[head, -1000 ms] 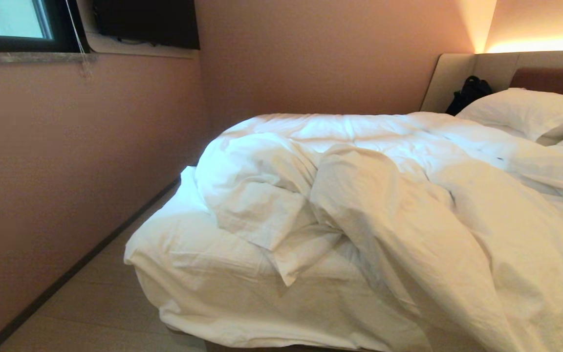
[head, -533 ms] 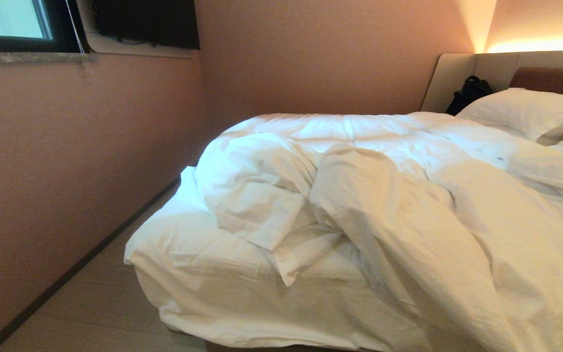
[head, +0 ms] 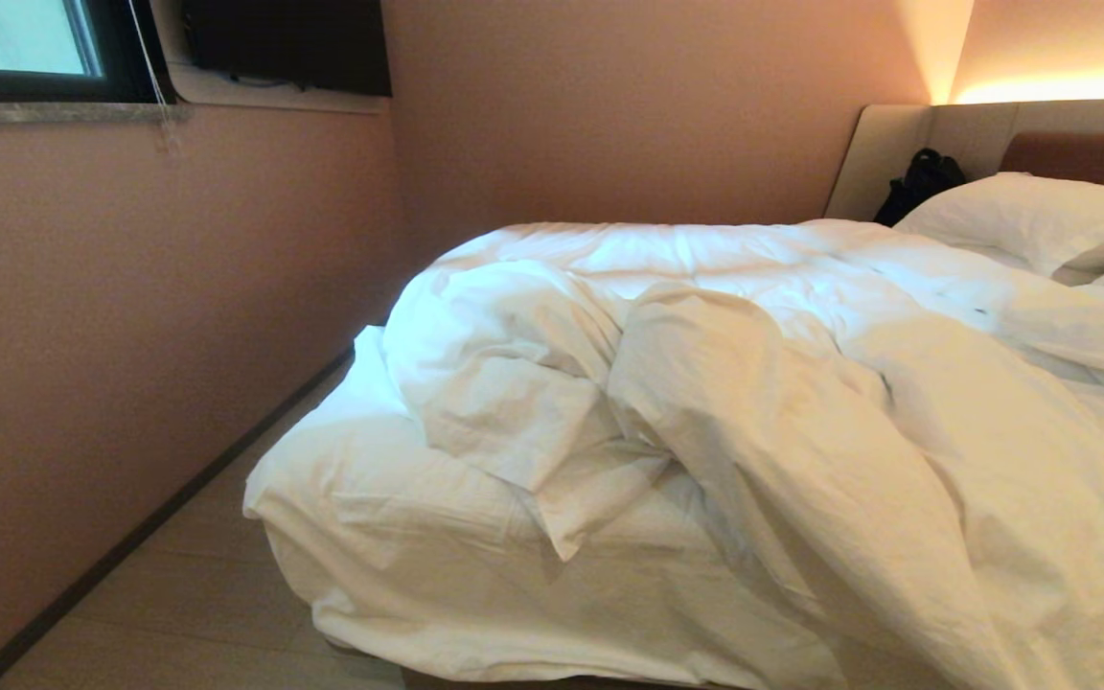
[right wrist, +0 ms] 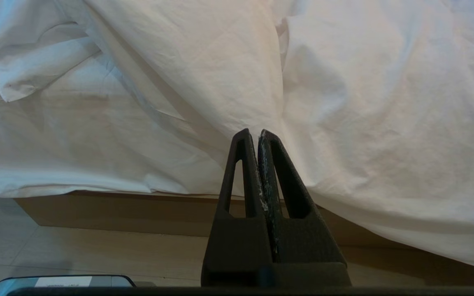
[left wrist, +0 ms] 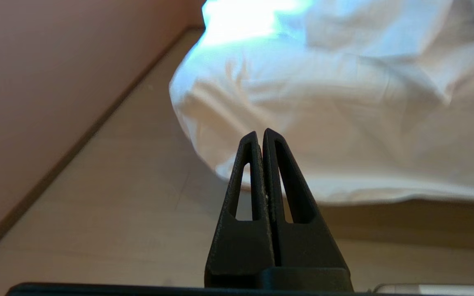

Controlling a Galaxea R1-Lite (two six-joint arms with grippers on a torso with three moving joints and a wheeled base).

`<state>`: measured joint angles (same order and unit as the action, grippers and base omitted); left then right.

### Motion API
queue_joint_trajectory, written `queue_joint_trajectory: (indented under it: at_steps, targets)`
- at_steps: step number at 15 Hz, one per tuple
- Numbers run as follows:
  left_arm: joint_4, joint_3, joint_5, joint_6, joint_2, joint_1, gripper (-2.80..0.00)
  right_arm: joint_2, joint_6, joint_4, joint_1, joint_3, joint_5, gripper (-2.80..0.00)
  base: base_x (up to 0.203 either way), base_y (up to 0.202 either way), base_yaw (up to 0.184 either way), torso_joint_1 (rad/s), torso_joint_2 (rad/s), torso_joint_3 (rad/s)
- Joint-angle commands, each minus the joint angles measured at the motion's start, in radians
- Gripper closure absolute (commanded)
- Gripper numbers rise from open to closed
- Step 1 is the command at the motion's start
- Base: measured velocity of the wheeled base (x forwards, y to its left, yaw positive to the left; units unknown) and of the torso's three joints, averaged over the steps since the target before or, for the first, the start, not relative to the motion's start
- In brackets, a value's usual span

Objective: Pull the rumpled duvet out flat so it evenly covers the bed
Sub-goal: Hold the folded corner of the quilt

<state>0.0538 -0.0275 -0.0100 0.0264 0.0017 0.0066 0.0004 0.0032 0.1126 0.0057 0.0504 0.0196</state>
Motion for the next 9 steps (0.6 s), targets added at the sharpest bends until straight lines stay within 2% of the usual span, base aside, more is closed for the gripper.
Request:
queue_joint_trajectory:
  at_steps: [1, 2, 6, 9]
  targets:
    - [0.0, -0.022, -0.001, -0.002, 0.0, 0.001, 0.0, 0.0, 0.0, 0.001, 0.0, 0.0, 0.0, 0.0, 0.0, 0.0, 0.0, 0.0, 0.0, 0.0]
    - [0.002, -0.031, -0.002, -0.002, 0.0, 0.001, 0.0, 0.0, 0.0, 0.001, 0.0, 0.0, 0.0, 0.0, 0.0, 0.0, 0.0, 0.0, 0.0, 0.0]
    - [0.056, -0.188, -0.013, -0.003, 0.014, 0.0, 0.0, 0.0, 0.0, 0.001, 0.0, 0.0, 0.0, 0.0, 0.0, 0.0, 0.0, 0.0, 0.0, 0.0]
    - [0.089, -0.251, -0.02, -0.008, 0.063, 0.0, 0.0, 0.0, 0.0, 0.001, 0.0, 0.0, 0.0, 0.0, 0.0, 0.0, 0.0, 0.0, 0.0, 0.0]
